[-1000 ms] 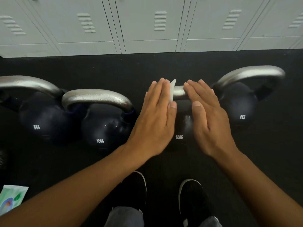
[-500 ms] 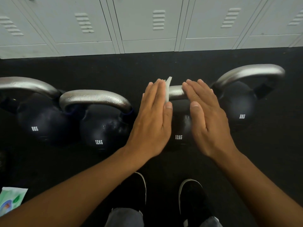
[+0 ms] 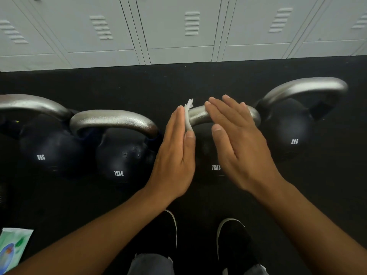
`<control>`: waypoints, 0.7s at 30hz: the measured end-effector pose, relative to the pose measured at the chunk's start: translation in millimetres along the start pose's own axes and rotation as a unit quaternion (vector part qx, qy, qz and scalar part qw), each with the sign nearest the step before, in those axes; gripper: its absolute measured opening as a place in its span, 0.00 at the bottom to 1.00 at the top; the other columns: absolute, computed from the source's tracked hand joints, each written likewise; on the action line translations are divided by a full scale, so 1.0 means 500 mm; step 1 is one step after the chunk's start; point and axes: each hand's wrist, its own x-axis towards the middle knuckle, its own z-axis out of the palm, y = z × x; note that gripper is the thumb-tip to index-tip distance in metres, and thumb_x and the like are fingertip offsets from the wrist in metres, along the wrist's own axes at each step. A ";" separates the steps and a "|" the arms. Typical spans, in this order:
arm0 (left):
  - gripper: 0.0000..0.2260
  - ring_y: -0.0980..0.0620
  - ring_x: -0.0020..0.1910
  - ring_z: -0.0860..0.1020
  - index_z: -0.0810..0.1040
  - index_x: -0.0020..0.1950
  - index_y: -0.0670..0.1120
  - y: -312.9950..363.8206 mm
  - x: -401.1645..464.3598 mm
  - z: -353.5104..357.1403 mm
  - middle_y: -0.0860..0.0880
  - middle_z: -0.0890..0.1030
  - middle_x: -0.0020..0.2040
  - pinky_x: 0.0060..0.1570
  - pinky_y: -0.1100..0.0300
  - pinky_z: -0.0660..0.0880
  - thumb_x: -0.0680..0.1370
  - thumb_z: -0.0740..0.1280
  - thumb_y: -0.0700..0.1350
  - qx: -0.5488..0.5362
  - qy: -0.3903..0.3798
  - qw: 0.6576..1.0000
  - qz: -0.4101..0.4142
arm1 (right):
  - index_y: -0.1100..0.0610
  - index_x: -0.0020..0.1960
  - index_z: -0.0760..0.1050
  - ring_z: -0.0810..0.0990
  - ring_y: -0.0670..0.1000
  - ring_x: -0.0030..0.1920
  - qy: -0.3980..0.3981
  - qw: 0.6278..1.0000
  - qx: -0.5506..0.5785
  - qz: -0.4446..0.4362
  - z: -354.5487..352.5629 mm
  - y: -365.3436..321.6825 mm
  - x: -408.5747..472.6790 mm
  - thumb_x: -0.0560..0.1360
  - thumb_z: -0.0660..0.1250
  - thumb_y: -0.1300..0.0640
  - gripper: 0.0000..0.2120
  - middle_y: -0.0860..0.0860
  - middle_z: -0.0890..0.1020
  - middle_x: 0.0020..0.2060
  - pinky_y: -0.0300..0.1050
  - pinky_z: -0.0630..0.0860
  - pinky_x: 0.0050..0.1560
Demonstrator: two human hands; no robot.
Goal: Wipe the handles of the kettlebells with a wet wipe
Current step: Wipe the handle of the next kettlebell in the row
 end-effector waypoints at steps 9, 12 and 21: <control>0.27 0.61 0.82 0.43 0.45 0.84 0.47 0.012 -0.026 0.018 0.53 0.45 0.85 0.80 0.65 0.45 0.87 0.50 0.49 0.015 0.005 0.999 0.028 | 0.57 0.79 0.68 0.59 0.48 0.83 0.000 1.000 -0.007 -0.003 0.008 0.001 0.004 0.84 0.47 0.49 0.28 0.50 0.69 0.79 0.53 0.50 0.84; 0.26 0.60 0.83 0.44 0.48 0.84 0.46 0.011 -0.006 0.011 0.52 0.48 0.85 0.81 0.63 0.46 0.87 0.49 0.50 0.026 0.002 0.999 0.034 | 0.57 0.79 0.68 0.58 0.48 0.83 0.001 1.000 -0.007 0.001 0.009 -0.001 0.004 0.84 0.47 0.49 0.28 0.50 0.69 0.79 0.51 0.48 0.84; 0.28 0.68 0.81 0.47 0.47 0.85 0.49 0.004 -0.022 0.004 0.56 0.49 0.85 0.77 0.72 0.48 0.85 0.49 0.53 -0.028 0.005 0.999 -0.032 | 0.55 0.80 0.67 0.57 0.48 0.83 0.006 1.000 -0.009 -0.001 0.014 -0.001 0.002 0.84 0.48 0.49 0.28 0.49 0.68 0.80 0.46 0.45 0.84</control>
